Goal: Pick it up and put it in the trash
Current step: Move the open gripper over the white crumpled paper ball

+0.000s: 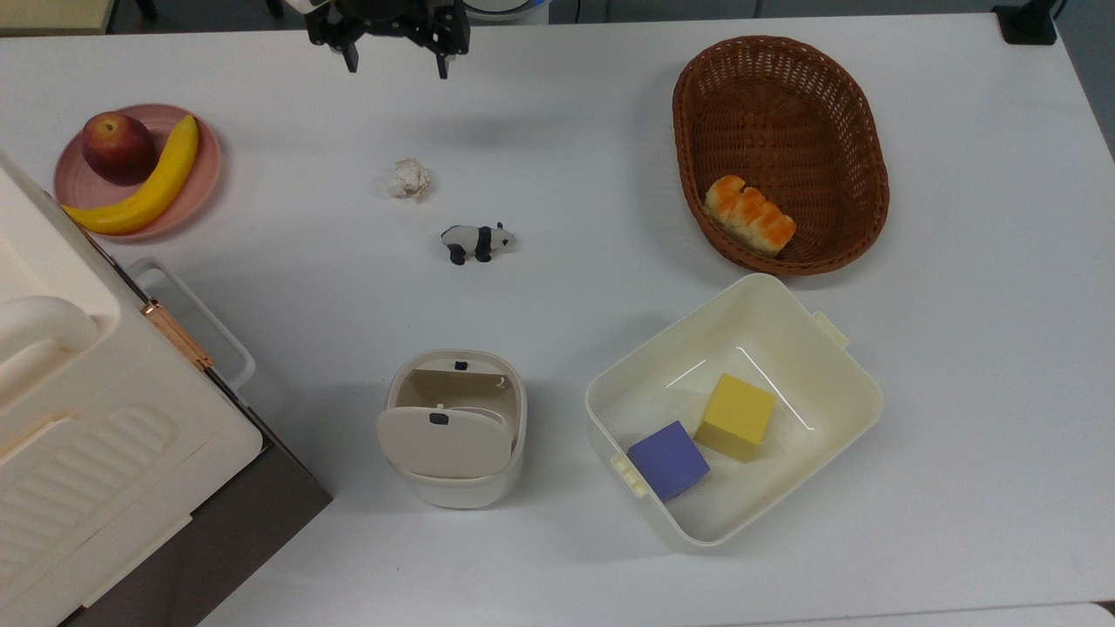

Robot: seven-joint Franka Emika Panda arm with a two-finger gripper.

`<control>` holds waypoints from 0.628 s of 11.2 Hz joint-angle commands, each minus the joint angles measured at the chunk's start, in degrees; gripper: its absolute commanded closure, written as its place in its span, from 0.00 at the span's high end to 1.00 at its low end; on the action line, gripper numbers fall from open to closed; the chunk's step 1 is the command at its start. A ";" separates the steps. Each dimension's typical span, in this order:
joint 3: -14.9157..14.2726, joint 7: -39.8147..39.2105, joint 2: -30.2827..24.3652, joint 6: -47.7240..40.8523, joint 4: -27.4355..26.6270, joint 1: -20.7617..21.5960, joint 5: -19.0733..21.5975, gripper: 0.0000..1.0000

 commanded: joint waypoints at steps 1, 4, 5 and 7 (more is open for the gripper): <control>0.90 -8.36 1.25 6.61 -4.60 -1.07 -0.91 1.00; 0.90 -8.08 4.95 11.97 -4.78 -1.77 -0.30 1.00; 0.90 -4.14 6.44 13.64 -4.78 -1.77 -0.30 1.00; 0.81 -2.17 7.51 16.63 -6.26 -1.77 -0.39 1.00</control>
